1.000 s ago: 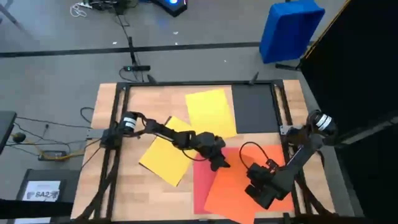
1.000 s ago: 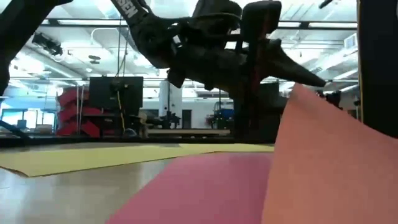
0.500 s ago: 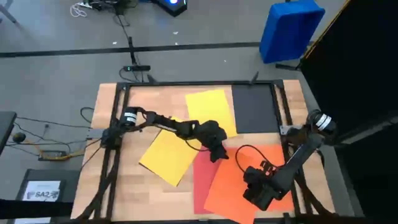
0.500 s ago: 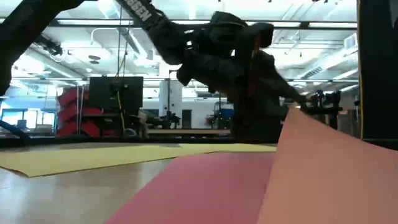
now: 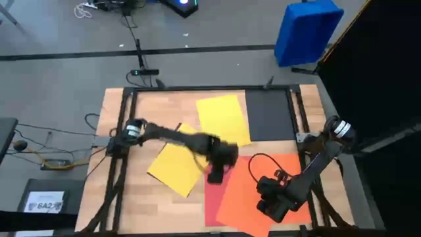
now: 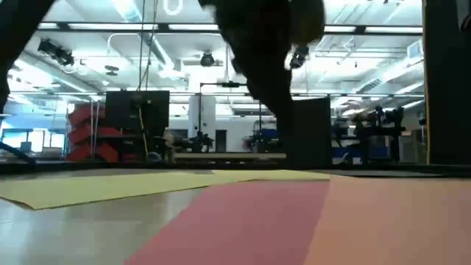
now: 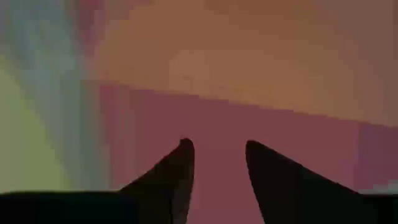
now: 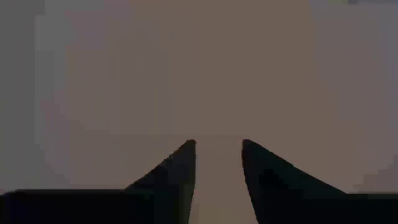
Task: Organize paper
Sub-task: Stack the orange paper on top of the orange paper
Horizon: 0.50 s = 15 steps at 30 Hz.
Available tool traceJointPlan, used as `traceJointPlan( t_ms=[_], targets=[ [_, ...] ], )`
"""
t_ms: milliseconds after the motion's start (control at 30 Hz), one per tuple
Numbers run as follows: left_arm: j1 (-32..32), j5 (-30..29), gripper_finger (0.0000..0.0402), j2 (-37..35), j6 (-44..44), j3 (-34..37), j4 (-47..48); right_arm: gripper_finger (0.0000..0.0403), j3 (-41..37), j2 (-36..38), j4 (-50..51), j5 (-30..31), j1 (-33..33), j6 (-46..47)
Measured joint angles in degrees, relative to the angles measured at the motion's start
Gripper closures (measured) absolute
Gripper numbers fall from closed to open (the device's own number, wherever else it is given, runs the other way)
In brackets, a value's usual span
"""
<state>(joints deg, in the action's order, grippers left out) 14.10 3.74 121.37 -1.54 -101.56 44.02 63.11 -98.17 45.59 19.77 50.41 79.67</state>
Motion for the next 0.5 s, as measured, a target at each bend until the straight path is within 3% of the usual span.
traceJointPlan(
  t_ms=[233,500],
  targets=[
    [7.3,-9.9,0.0291,0.1,3.7,2.9,-6.7,0.0298,0.0,-0.1,-14.0,0.1,-3.1,-14.0],
    [7.8,-8.0,0.0302,0.2,9.2,12.2,-15.8,0.0298,0.1,-3.9,-18.8,-6.1,-6.4,-22.6]
  ],
)
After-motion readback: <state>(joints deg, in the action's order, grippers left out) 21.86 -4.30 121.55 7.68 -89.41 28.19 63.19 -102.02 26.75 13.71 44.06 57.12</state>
